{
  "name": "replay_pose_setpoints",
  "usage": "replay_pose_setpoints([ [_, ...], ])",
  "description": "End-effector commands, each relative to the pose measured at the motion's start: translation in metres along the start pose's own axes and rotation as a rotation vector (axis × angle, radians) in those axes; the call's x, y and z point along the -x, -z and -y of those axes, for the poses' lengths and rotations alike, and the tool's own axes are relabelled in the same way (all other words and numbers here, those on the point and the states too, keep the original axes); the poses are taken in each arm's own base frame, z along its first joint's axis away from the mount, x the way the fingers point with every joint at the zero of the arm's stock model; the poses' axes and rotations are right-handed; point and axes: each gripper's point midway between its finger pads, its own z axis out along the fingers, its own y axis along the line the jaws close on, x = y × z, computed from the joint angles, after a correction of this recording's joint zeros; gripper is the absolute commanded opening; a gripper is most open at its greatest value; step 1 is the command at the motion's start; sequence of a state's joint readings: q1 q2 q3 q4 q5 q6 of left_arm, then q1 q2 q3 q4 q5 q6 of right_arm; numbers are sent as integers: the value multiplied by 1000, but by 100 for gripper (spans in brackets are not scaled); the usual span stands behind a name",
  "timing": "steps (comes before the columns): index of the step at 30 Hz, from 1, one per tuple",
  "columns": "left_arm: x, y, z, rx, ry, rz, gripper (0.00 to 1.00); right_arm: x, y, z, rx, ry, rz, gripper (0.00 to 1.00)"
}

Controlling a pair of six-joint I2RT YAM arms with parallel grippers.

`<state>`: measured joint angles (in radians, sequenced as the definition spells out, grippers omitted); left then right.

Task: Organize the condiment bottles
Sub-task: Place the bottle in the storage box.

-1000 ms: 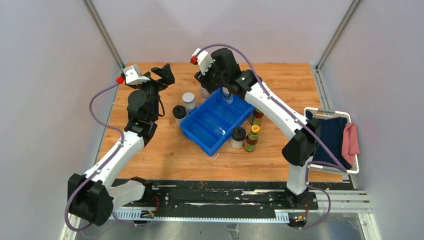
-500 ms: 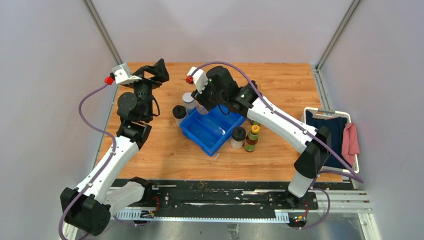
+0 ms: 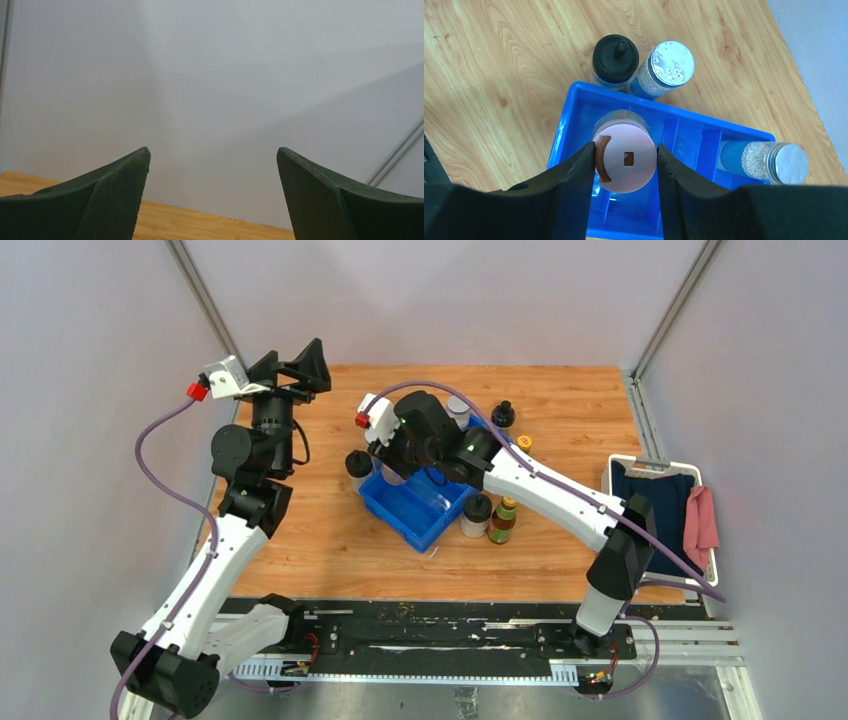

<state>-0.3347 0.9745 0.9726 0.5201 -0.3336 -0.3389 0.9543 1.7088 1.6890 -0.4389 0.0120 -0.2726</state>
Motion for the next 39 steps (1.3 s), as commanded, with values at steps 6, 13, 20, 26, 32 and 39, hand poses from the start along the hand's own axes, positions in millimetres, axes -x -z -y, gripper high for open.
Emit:
replay_pose_setpoints([
  [6,32,0,28,-130,-35,44,100,4,-15,-22,31,-11,6,0],
  [13,37,0,34,-156,-39,51,100,2,-24,-30,43,-22,1,0],
  [20,36,1,35,-164,-34,48,100,2,-34,-38,64,-88,-6,0],
  [26,35,1,35,-165,-35,46,100,-1,-43,-31,6,-139,-25,0],
  [32,34,0,35,-165,-41,43,100,-3,-50,-29,-15,-160,-36,0],
  [39,33,0,34,-164,-48,42,100,-10,-57,-33,-4,-158,-56,0],
])
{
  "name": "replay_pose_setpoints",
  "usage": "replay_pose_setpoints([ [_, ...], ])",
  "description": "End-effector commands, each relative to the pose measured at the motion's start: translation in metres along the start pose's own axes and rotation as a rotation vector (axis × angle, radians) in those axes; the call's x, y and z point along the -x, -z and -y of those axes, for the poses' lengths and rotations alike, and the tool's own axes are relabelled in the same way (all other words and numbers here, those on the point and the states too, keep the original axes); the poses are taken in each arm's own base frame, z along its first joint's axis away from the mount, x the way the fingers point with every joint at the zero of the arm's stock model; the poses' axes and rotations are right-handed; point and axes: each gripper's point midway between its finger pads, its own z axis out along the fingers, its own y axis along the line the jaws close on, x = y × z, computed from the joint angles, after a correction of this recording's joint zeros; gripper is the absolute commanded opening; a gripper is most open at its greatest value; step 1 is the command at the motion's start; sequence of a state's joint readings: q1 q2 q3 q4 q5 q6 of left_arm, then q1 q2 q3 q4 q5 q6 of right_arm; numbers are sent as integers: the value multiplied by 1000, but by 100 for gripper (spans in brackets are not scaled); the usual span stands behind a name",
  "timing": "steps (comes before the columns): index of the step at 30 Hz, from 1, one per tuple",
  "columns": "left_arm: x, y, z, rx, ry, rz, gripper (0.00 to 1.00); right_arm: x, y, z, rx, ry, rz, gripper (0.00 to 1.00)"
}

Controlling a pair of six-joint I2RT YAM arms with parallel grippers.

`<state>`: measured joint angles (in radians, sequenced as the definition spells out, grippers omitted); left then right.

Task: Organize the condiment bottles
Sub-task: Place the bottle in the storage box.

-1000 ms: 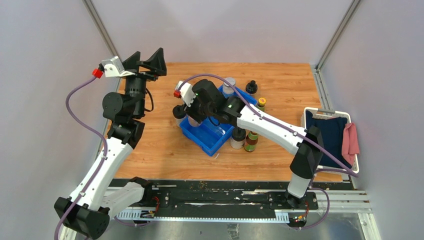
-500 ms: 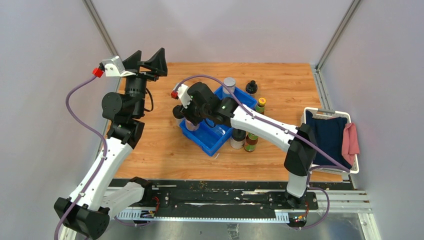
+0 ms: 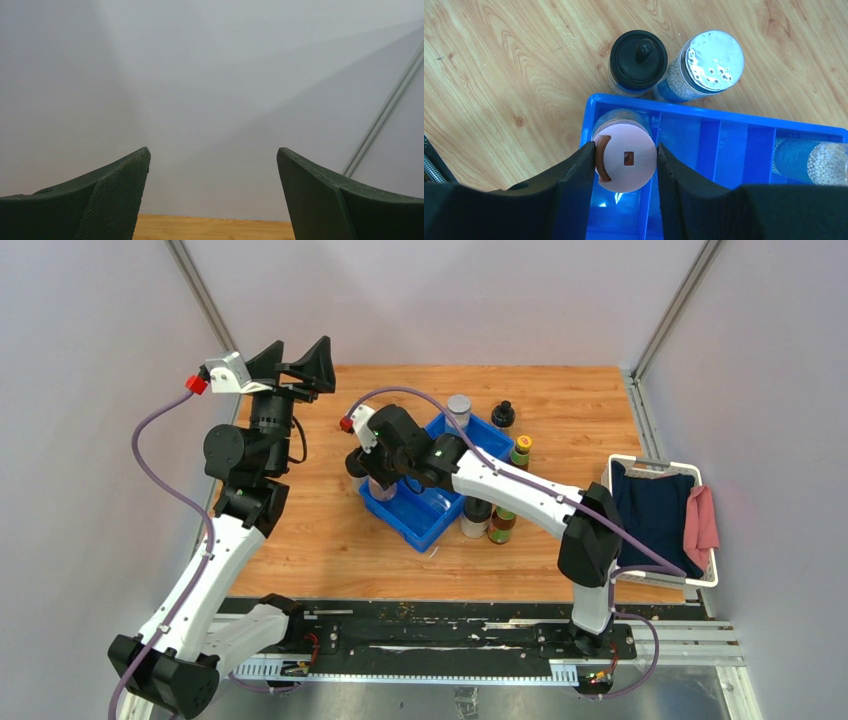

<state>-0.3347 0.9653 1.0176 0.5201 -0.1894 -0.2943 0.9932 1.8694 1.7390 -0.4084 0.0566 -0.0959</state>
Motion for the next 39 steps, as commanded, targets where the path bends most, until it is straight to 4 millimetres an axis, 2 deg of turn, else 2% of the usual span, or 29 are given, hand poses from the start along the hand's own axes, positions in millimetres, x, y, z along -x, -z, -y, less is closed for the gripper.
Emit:
replay_pose_setpoints([
  [1,15,-1,2,-9,-21,30,100,8,-4,-6,1,-6,18,0],
  [10,7,-2,1,-8,-22,13,100,-18,-18,-10,60,33,-38,0],
  [27,-9,-10,-1,-6,-31,-18,100,-54,-34,-21,185,60,-96,0],
  [39,-18,-13,-3,-3,-35,-35,99,-62,-44,-27,217,64,-104,0],
])
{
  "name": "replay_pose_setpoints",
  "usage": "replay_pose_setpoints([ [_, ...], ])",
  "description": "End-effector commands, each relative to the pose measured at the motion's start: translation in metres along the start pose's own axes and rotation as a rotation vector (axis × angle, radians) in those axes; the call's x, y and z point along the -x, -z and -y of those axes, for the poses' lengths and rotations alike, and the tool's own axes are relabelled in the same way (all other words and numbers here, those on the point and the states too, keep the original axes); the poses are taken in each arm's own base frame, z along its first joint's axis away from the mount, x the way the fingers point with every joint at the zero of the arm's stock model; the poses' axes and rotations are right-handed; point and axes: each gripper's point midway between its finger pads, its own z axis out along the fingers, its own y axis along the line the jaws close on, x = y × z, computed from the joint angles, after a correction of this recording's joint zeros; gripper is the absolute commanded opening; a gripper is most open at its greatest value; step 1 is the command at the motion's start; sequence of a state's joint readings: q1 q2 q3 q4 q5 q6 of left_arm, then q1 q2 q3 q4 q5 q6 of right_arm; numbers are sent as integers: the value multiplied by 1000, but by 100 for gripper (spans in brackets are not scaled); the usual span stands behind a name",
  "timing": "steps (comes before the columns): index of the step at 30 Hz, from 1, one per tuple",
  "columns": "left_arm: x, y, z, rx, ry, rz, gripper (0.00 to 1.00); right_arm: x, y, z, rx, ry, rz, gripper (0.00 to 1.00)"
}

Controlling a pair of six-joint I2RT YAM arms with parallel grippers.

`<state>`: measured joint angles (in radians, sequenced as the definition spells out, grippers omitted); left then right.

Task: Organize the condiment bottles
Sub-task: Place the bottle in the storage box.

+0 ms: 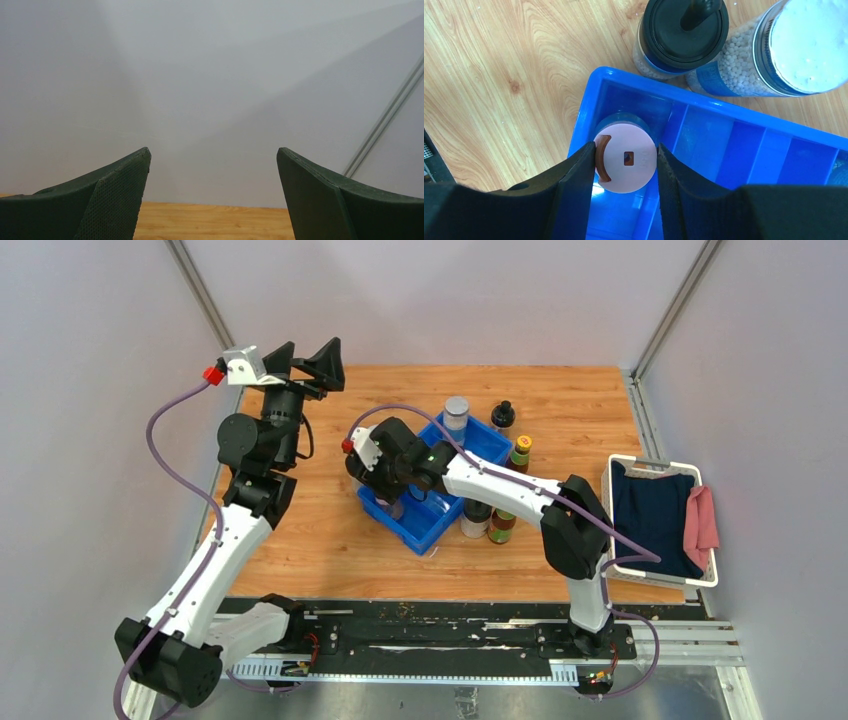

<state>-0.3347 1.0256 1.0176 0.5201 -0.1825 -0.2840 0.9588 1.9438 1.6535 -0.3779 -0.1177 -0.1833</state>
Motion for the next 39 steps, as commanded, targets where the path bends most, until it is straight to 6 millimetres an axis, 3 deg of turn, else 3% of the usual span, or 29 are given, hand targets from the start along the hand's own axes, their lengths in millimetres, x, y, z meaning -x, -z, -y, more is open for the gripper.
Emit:
replay_pose_setpoints([
  [1,11,-4,3,-11,-13,24,99,-6,-10,-7,50,0,1,0],
  [16,7,-5,3,-14,-10,16,99,-7,-16,-9,60,3,2,0],
  [26,1,-8,3,-17,-12,4,99,5,-11,3,5,4,65,0],
  [39,-11,-12,4,-20,-9,-17,99,-5,-7,15,-66,-1,71,0],
])
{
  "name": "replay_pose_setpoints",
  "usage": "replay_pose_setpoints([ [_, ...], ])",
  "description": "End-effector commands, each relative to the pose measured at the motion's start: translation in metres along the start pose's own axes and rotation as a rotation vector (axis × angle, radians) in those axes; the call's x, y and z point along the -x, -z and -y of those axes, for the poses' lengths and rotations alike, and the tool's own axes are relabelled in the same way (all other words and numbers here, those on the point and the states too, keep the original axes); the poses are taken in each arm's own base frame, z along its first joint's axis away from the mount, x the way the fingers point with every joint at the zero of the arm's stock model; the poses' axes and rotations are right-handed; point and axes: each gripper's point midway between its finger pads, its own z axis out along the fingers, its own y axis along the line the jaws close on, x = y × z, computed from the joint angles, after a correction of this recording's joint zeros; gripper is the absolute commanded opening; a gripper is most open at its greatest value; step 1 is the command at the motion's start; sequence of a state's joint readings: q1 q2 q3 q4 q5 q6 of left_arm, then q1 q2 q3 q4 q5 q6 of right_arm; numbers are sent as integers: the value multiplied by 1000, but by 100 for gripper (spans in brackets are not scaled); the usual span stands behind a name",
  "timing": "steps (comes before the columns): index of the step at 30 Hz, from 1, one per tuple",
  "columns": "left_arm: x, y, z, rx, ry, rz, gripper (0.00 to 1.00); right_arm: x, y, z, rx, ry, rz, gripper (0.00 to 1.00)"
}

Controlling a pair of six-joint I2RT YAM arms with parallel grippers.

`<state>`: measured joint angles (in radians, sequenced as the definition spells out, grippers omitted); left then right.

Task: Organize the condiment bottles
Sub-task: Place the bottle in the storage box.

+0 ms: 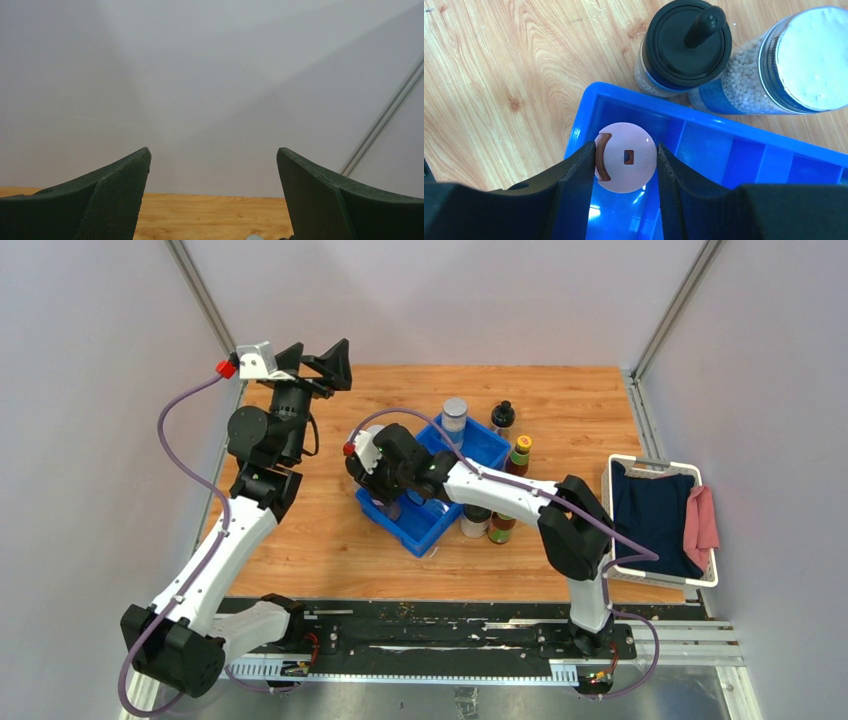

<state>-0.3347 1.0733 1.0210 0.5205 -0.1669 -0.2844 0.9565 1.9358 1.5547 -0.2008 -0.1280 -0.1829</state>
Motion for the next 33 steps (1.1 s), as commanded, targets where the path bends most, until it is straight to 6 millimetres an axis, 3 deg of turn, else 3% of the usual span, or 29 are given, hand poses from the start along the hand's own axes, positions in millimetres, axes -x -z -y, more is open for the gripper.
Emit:
replay_pose_setpoints([
  [1,11,-5,6,-17,-3,28,99,-9,9,15,-62,-6,-19,0],
  [11,9,-6,11,-22,-5,23,99,-24,13,20,-82,-15,-65,0],
  [20,8,-6,14,-26,-6,21,99,-28,15,20,-87,-23,-73,42],
  [25,7,-6,14,-22,-6,21,99,-28,14,19,-80,-23,-74,55],
  [33,5,-6,13,-19,-9,16,100,-24,14,18,-68,-25,-65,64],
])
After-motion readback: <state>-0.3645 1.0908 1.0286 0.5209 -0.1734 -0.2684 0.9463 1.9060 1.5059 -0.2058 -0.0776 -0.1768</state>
